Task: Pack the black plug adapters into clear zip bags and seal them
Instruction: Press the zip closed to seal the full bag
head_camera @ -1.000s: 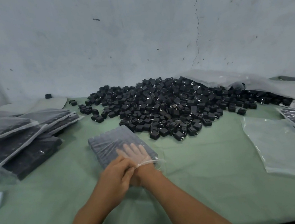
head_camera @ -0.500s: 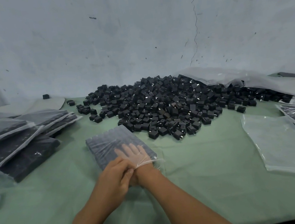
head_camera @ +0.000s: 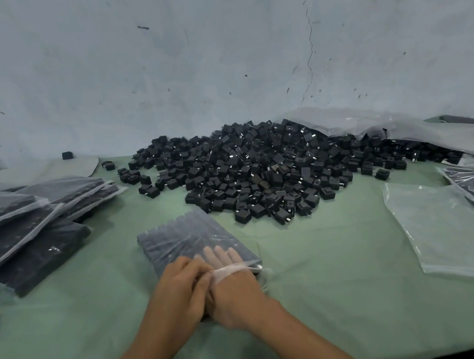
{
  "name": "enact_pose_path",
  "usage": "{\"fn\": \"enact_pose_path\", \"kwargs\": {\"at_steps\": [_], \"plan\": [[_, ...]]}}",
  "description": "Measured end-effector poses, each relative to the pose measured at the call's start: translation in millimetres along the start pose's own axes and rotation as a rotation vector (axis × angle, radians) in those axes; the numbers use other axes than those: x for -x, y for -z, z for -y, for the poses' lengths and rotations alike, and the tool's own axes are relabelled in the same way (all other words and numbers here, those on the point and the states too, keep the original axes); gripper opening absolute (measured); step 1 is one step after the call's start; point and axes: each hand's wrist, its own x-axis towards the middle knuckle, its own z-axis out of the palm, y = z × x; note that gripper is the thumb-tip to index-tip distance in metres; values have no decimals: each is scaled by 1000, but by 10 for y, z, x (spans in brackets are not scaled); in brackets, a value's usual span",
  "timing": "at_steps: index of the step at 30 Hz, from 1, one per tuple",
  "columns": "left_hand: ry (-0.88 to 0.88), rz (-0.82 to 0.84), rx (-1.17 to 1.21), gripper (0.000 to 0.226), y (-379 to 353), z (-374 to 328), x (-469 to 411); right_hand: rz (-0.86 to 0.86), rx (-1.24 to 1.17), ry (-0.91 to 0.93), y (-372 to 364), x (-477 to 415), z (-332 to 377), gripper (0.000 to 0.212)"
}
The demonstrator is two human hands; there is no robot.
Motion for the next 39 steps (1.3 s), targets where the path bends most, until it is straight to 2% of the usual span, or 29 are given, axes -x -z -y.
{"fn": "enact_pose_path", "kwargs": {"at_steps": [1, 4, 6, 9, 12, 16, 19, 22, 24, 26, 28, 30, 33, 35, 37, 39], "plan": [[6, 0, 8, 15, -24, -5, 45, -28, -10, 15, 5, 57, -11, 71], [89, 46, -21, 55, -105, 58, 228, -77, -119, 40, -7, 273, -18, 66], [164, 85, -53, 73, -164, 138, 361, -117, -135, 52, -93, 467, -33, 62], [191, 98, -99, 79, -250, 191, 452, -231, -87, -14, -216, 703, -93, 61], [150, 101, -36, 80, -275, 223, 448, -185, -148, -19, -246, 718, -120, 64], [117, 96, -45, 90, -283, 249, 426, -227, -219, 21, -252, 655, -175, 66], [112, 88, -56, 91, -275, 263, 397, -347, -324, 81, -237, 686, -263, 54], [110, 78, -49, 71, -248, 326, 335, -653, -322, 57, -203, 693, -390, 26], [98, 93, -40, 57, -241, 376, 276, -753, -308, -62, -158, 639, -482, 19], [85, 127, -34, 60, -239, 423, 209, -714, -296, -187, -109, 572, -587, 31], [79, 148, -39, 72, -229, 475, 159, -586, -300, -252, -81, 507, -695, 46], [84, 172, -61, 78, -237, 517, 137, -492, -355, -290, -97, 460, -784, 47], [96, 126, -108, 80, -240, 481, 175, -467, -404, -343, -152, 447, -830, 41], [56, 2, -145, 64, -217, 436, 216, -496, -395, -339, -172, 463, -824, 37], [1, -110, -142, 36, -175, 396, 280, -515, -411, -343, -155, 473, -822, 35], [11, -130, -132, 13, -145, 342, 365, -498, -417, -347, -131, 488, -824, 33]]}}
